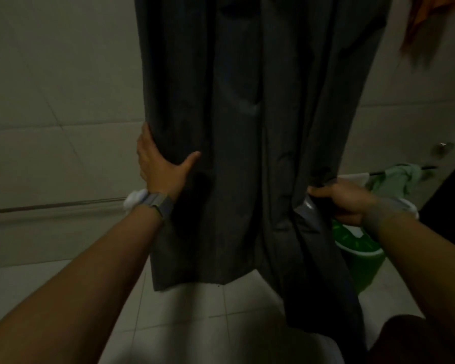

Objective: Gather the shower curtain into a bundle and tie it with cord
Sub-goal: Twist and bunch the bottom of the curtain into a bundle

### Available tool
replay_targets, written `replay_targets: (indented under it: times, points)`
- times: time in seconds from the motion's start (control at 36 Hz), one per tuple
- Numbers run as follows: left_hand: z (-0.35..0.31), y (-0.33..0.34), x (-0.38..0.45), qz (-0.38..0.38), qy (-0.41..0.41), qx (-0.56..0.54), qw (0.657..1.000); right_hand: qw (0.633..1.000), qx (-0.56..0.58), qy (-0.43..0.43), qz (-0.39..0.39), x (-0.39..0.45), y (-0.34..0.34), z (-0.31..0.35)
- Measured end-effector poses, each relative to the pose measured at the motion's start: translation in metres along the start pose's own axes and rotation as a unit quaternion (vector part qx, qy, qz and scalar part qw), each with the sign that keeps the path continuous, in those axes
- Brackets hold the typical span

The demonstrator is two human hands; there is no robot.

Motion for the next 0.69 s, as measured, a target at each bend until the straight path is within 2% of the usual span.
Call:
replay_targets:
  times: [0.08,0.17,0.22,0.25,0.31,0.36,0.42,0.44,0.5,0.56,0.61,0.67,0.69]
  points:
    - [0.006,0.024,0.002,0.123,-0.069,-0.015,0.990,0.999,0.007,0.018,0.027,-0.001,0.012,-0.007]
    - [0.003,0.042,-0.008,0.179,-0.074,0.079,0.978,0.996,-0.005,0.035,0.082,-0.003,0.033,-0.016]
    - [-0.001,0.051,-0.017,0.212,-0.091,0.069,0.970,0.990,-0.037,0.012,0.134,-0.005,0.056,-0.015]
    - [-0.004,0.056,-0.021,0.234,-0.095,0.051,0.966,0.991,-0.048,-0.014,0.128,-0.004,0.063,-0.012]
    - [-0.009,0.063,-0.031,0.277,-0.096,0.000,0.956,0.995,-0.047,-0.069,0.060,0.006,0.065,-0.006]
    - [-0.014,0.065,-0.045,0.307,-0.166,-0.113,0.931,0.990,-0.063,-0.122,-0.026,0.019,0.060,0.001]
    - [-0.015,0.066,-0.060,0.345,-0.265,-0.230,0.871,0.972,-0.141,-0.166,-0.092,0.029,0.060,0.009]
    - [-0.018,0.067,-0.070,0.377,-0.300,-0.255,0.838,0.961,-0.174,-0.182,-0.119,0.034,0.061,0.013]
    - [-0.020,0.068,-0.079,0.410,-0.336,-0.288,0.798,0.940,-0.215,-0.215,-0.154,0.041,0.063,0.025]
    - [-0.025,0.064,-0.076,0.420,-0.332,-0.318,0.783,0.930,-0.240,-0.225,-0.164,0.048,0.063,0.033]
    - [-0.023,0.063,-0.074,0.437,-0.315,-0.329,0.775,0.949,-0.193,-0.208,-0.136,0.057,0.063,0.032]
    - [-0.019,0.066,-0.072,0.458,-0.271,-0.294,0.794,0.967,-0.152,-0.186,-0.081,0.060,0.076,0.029]
    - [-0.018,0.069,-0.071,0.461,-0.243,-0.270,0.809,0.966,-0.173,-0.184,-0.056,0.059,0.084,0.027]
Point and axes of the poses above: each hand's wrist, its own x-axis towards the middle knuckle, its own y-axis out of the palm, z = x × y, the point moved 6 cm from there along x, towards the middle knuckle, and after that the axes turned 9 degrees about -y, right-handed, at the moved point
